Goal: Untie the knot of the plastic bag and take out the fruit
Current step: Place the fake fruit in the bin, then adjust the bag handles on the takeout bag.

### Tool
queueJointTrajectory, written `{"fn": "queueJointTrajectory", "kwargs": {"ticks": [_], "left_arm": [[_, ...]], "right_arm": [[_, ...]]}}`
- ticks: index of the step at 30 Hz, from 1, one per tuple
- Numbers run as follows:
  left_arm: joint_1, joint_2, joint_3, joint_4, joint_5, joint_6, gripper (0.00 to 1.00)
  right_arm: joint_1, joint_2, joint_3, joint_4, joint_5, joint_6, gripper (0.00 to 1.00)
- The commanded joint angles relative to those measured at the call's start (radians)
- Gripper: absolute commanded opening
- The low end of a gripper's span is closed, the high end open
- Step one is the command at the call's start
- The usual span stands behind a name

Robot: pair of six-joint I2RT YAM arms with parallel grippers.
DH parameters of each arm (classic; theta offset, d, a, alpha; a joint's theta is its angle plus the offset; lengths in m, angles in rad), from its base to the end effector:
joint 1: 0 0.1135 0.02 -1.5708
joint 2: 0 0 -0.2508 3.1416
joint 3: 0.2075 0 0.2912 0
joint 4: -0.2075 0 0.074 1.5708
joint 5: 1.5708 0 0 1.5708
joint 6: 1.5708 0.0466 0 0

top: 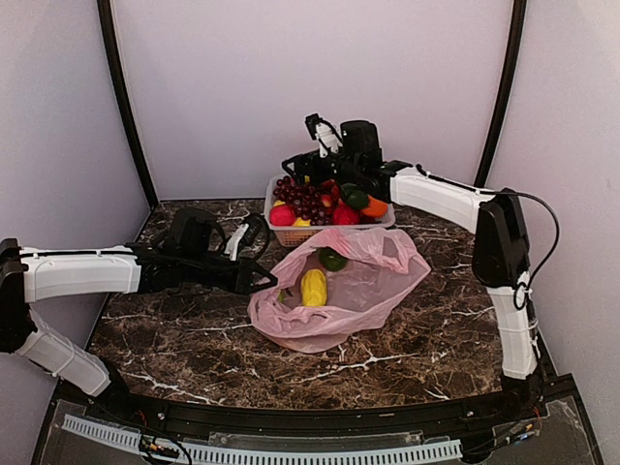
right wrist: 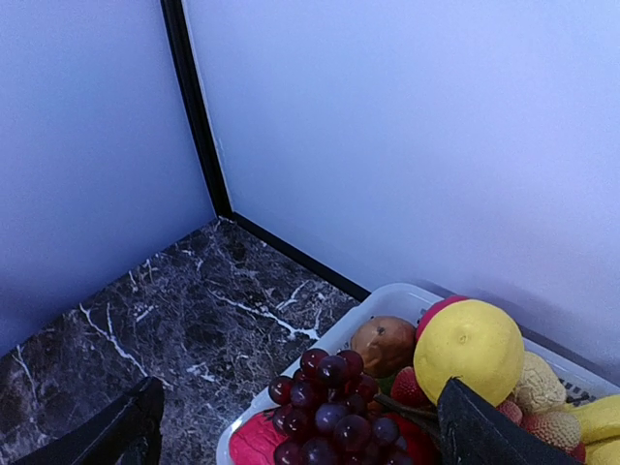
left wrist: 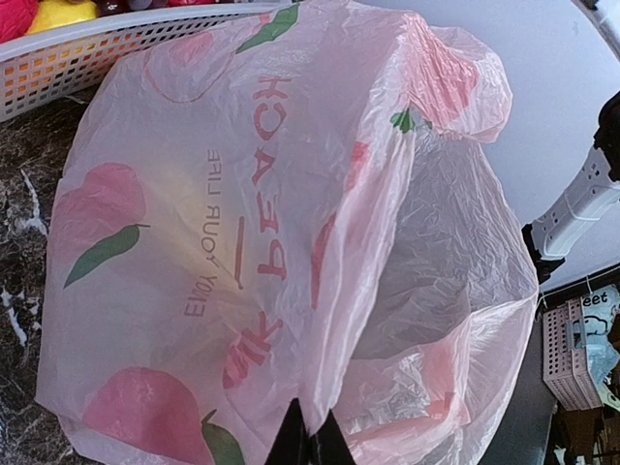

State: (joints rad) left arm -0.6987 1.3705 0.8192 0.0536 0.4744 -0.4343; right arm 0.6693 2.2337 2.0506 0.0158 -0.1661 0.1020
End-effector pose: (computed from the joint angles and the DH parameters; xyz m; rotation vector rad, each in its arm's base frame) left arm 0.2510 -0.2387 0.2060 0.6051 2.1446 -1.1540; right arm 0.4530 0.3682 0.2983 -0.6200 1.6783 0.7051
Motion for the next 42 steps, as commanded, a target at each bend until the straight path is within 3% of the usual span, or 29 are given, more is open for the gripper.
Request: {"fn": "queueJointTrajectory", "kwargs": {"ticks": [1, 5, 11, 16, 20, 29, 42], "left_arm": [[-0.003, -0.021, 0.031, 0.001, -0.034, -0.017, 0.01], [-0.004, -0.019, 0.036, 0.02, -0.043, -0.023, 0.01], [-0.004, -0.012, 0.033, 0.046, -0.056, -0.041, 0.01], [-0.004, -0.014, 0.032, 0.032, -0.085, -0.036, 0.01], [-0.004, -0.017, 0.027, 0.015, -0.109, -0.032, 0.01], [-0.004, -0.025, 0.012, 0.016, -0.105, -0.04, 0.01], [-0.004, -0.054, -0.061, 0.088, -0.08, -0.045, 0.01]], "right_arm": [[-0.001, -0.181, -0.128, 0.029, -0.01, 0.024, 0.97], [-0.001, -0.345, -0.315, 0.023, -0.004, 0.045, 0.98], [0.022, -0.618, -0.602, -0.054, -0.03, 0.084, 0.82], [0.118, -0.767, -0.781, -0.132, -0.002, 0.12, 0.74], [0.203, -0.834, -0.881, -0.102, 0.023, 0.198, 0.7], [0.297, -0.808, -1.057, 0.038, 0.039, 0.313, 0.6], [0.346, -0.571, -1.002, -0.064, 0.046, 0.344, 0.6]]}}
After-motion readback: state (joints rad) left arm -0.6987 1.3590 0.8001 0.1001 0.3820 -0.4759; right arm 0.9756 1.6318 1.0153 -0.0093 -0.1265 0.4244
